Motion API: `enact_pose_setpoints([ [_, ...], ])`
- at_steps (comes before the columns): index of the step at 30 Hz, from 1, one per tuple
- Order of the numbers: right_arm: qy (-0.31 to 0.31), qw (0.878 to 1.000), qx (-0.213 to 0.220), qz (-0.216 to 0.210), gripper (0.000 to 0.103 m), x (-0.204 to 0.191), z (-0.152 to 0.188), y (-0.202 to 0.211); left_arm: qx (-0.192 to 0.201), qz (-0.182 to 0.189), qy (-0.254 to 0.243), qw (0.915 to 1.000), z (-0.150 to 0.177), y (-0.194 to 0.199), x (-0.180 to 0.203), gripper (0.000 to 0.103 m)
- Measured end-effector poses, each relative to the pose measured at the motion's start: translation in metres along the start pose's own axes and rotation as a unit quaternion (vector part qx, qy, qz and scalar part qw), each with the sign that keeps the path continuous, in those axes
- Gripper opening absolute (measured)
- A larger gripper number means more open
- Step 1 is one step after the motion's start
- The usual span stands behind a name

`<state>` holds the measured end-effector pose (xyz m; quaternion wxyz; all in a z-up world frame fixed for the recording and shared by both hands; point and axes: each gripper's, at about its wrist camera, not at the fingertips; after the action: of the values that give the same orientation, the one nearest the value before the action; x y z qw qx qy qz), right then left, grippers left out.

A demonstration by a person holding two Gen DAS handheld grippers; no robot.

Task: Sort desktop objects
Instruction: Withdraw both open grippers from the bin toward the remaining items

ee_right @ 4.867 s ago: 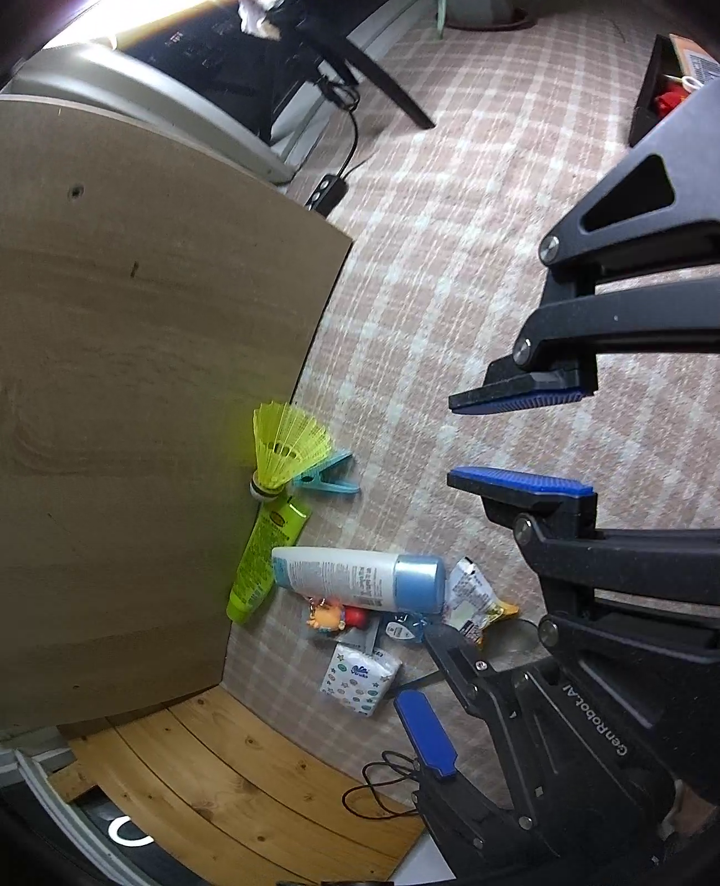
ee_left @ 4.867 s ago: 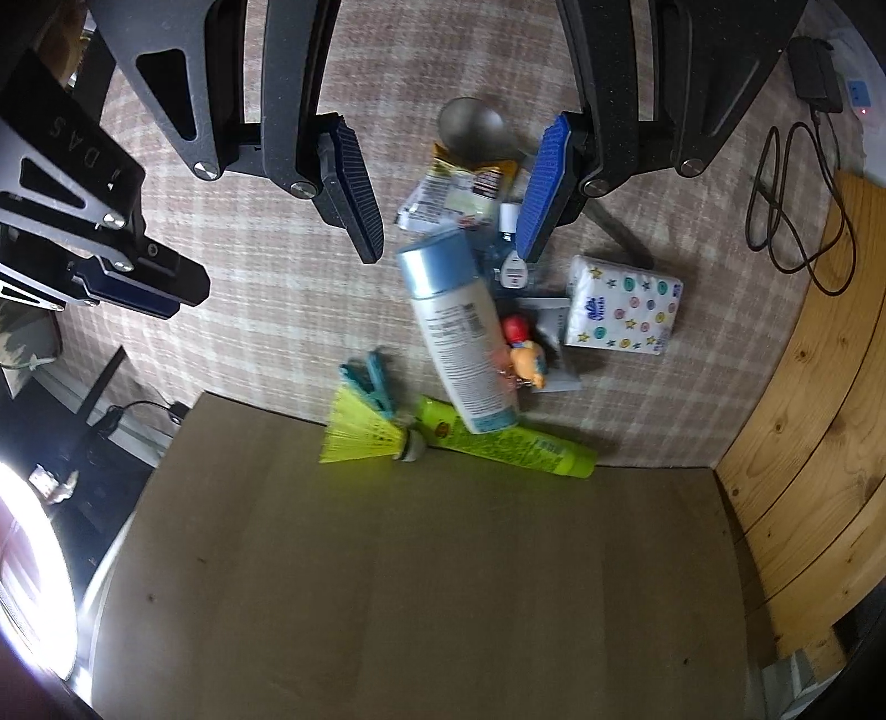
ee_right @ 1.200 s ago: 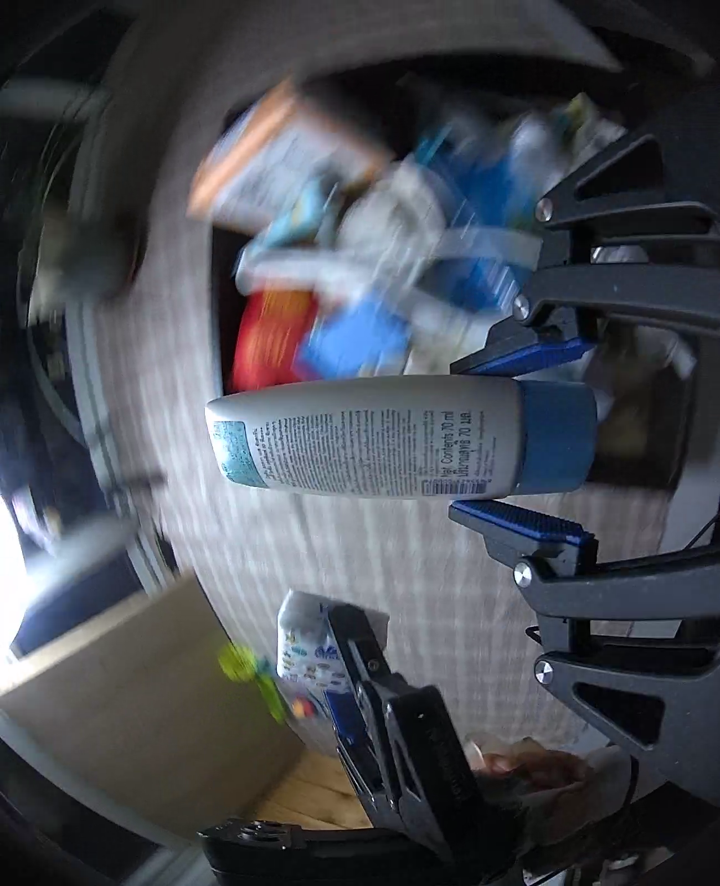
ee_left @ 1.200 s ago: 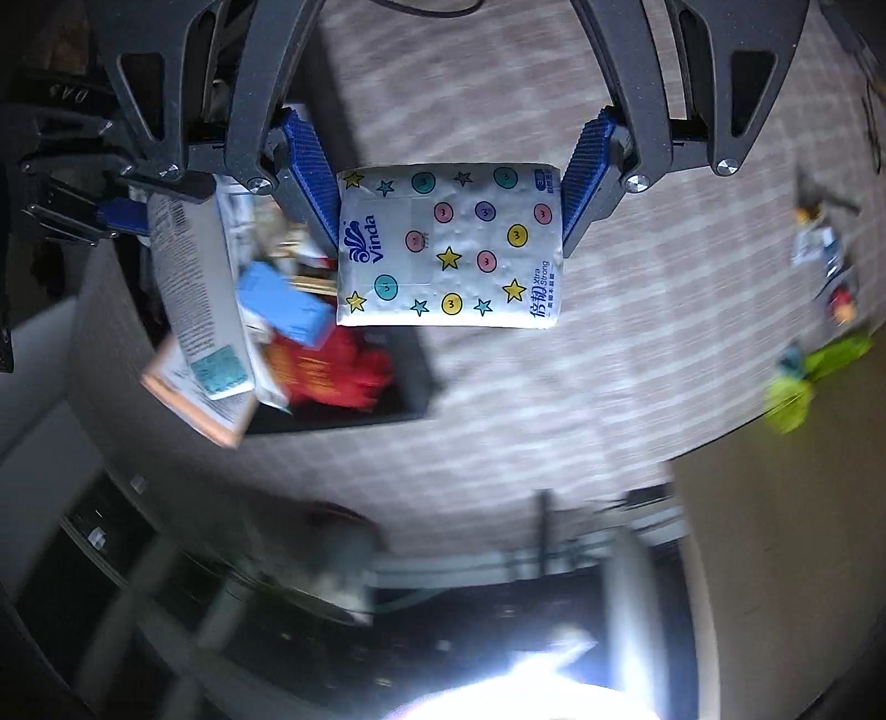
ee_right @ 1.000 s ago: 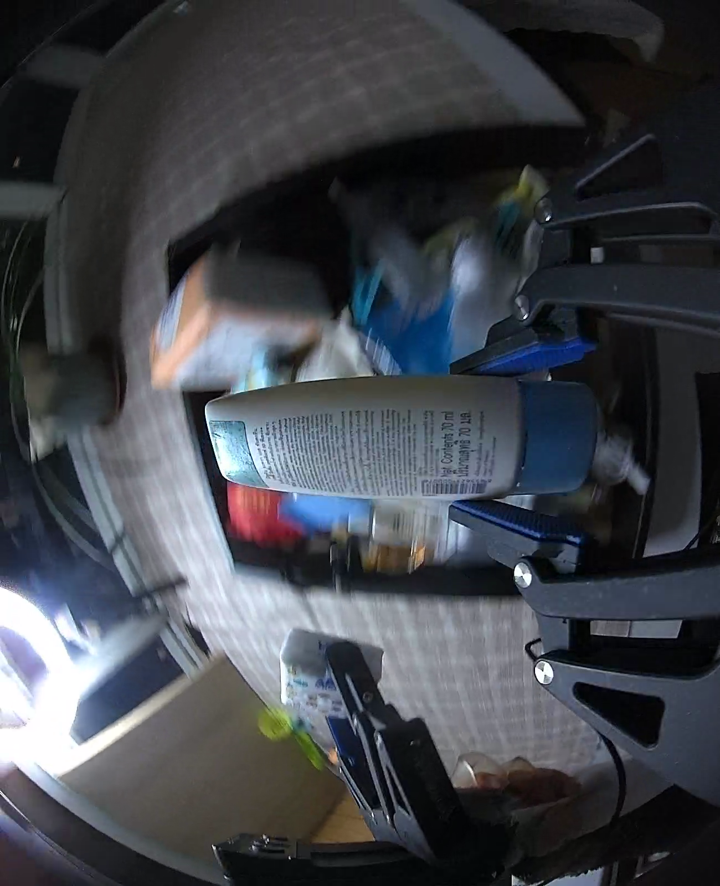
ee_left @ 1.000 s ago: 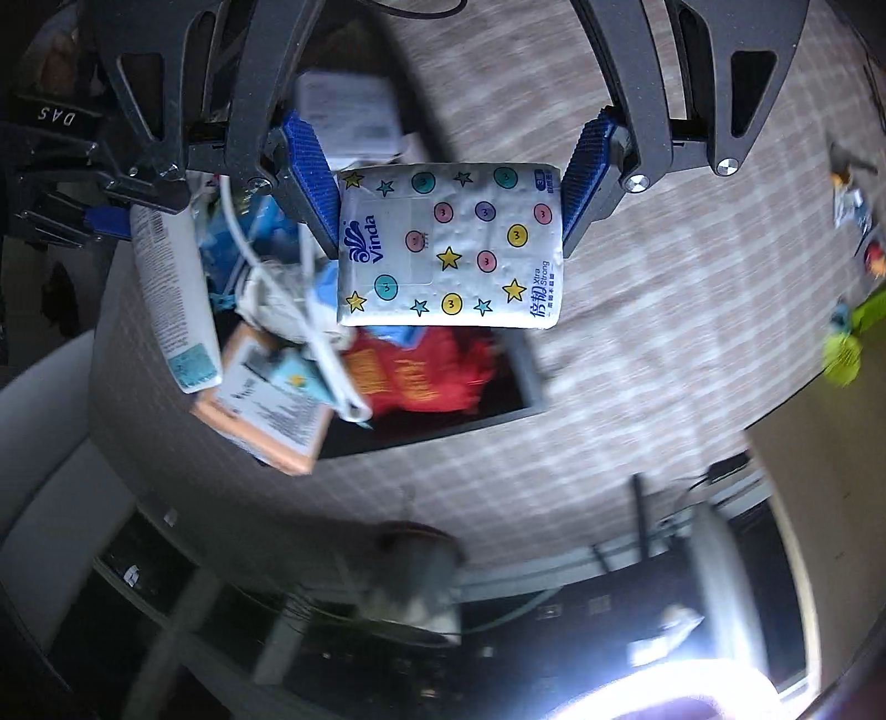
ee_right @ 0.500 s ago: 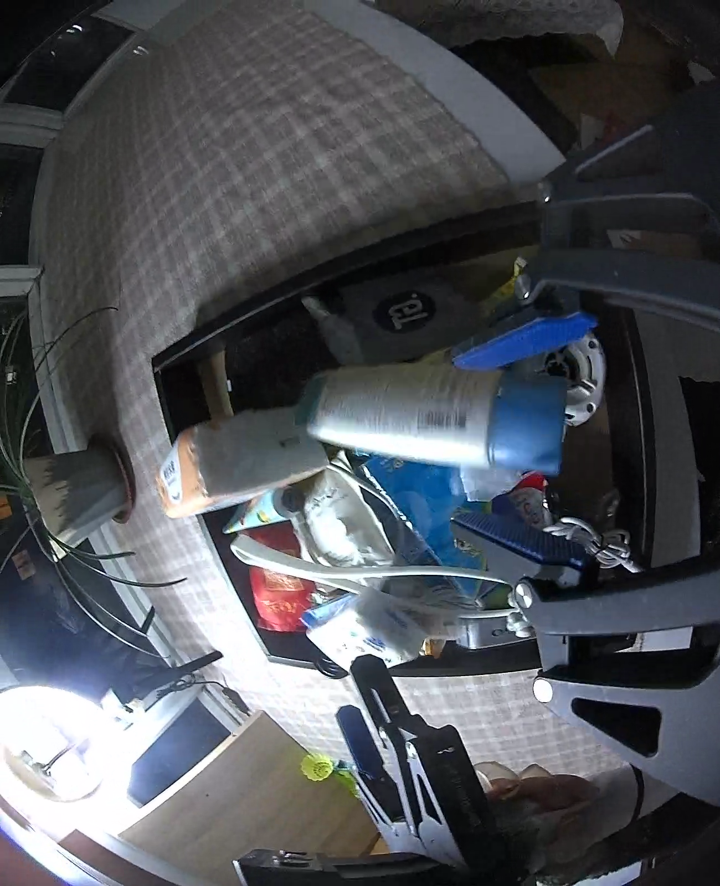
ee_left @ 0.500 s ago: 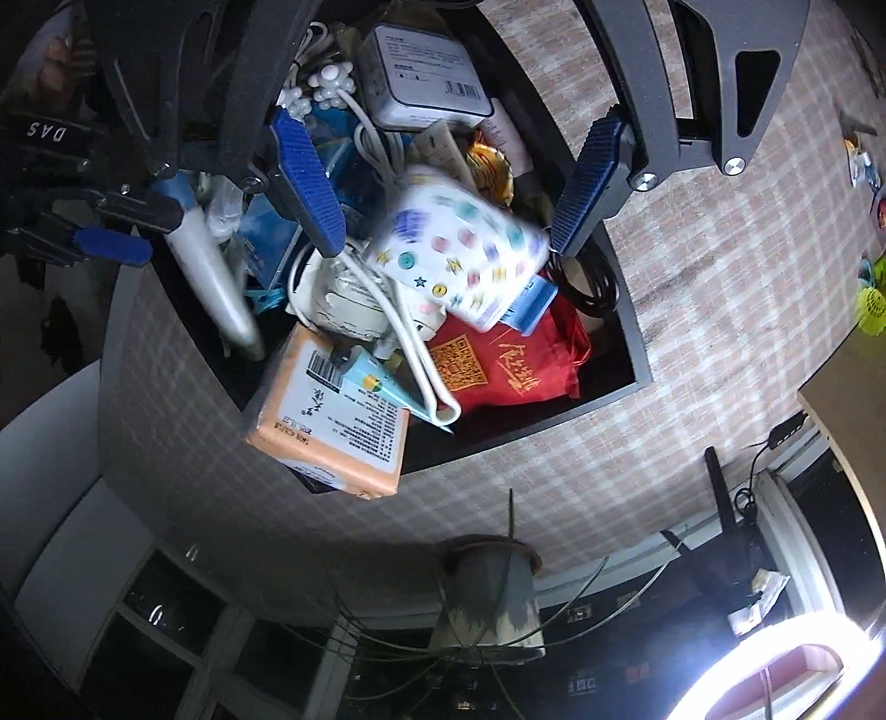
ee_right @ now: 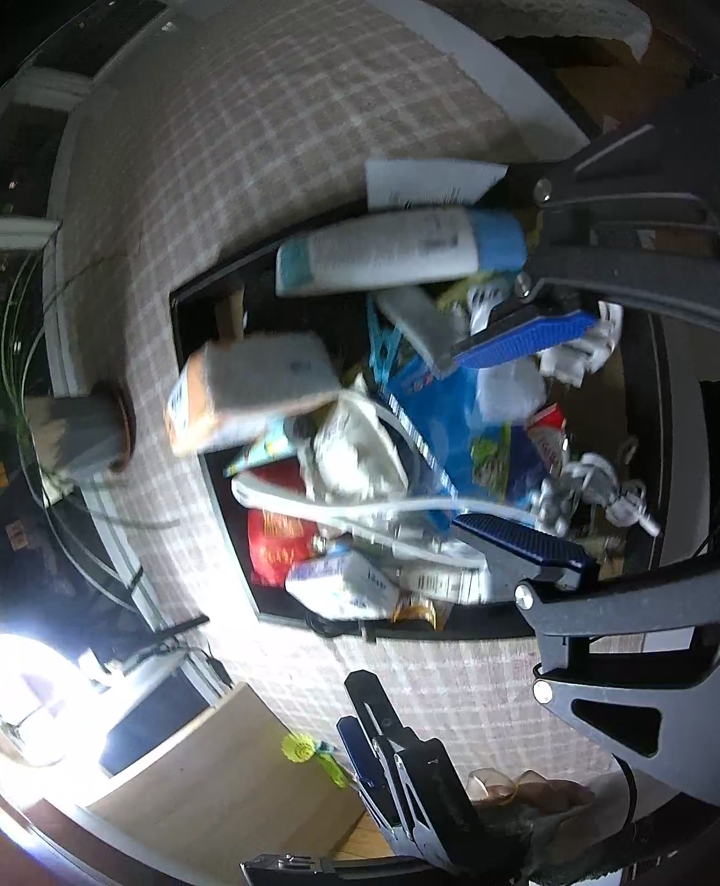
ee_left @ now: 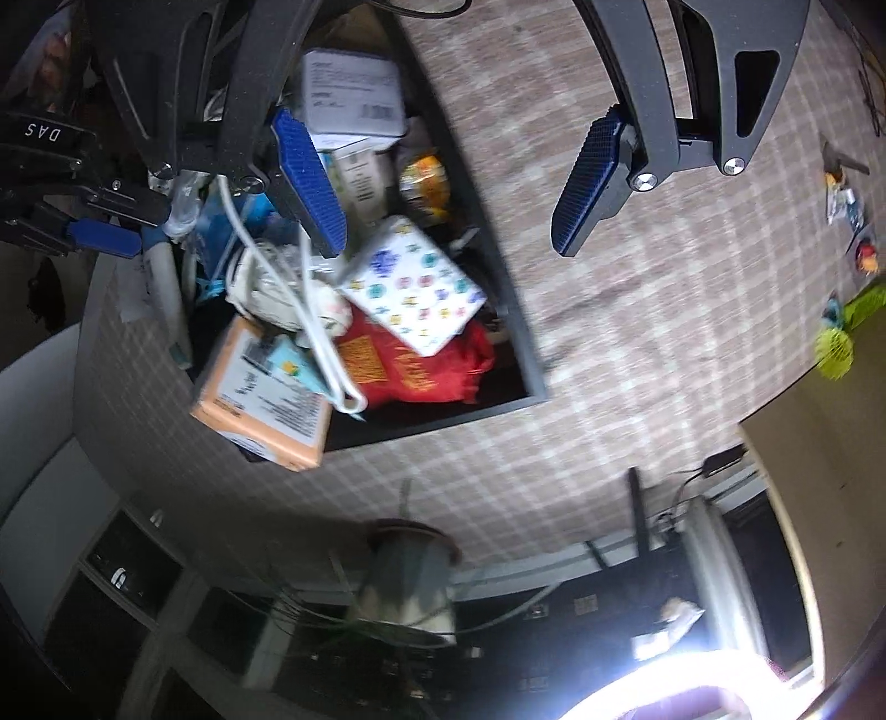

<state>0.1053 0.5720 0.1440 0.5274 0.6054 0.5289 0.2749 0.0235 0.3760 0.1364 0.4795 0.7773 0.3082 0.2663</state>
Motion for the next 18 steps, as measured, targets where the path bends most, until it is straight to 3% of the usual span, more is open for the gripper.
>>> enact_pose_setpoints([
  [11, 0.064, 0.998, -0.009, -0.027, 0.054, -0.088, -0.024, -0.024, 0.004, -0.033, 0.069, 0.9970, 0.020, 0.012, -0.094, 0.074],
  [18, 0.109, 0.993, -0.007, -0.048, 0.054, -0.160, -0.045, -0.038, 0.013, -0.059, 0.129, 0.9898, 0.036, 0.026, -0.173, 0.074],
])
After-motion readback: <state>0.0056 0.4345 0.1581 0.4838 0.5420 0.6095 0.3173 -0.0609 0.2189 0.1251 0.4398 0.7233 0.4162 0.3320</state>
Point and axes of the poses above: each gripper's, at about its wrist camera, not at the fingertips, and y roughly against the way its jaws point, x to its right, z to its underside, and after that the axes turned 2 degrees about -x, right-handed
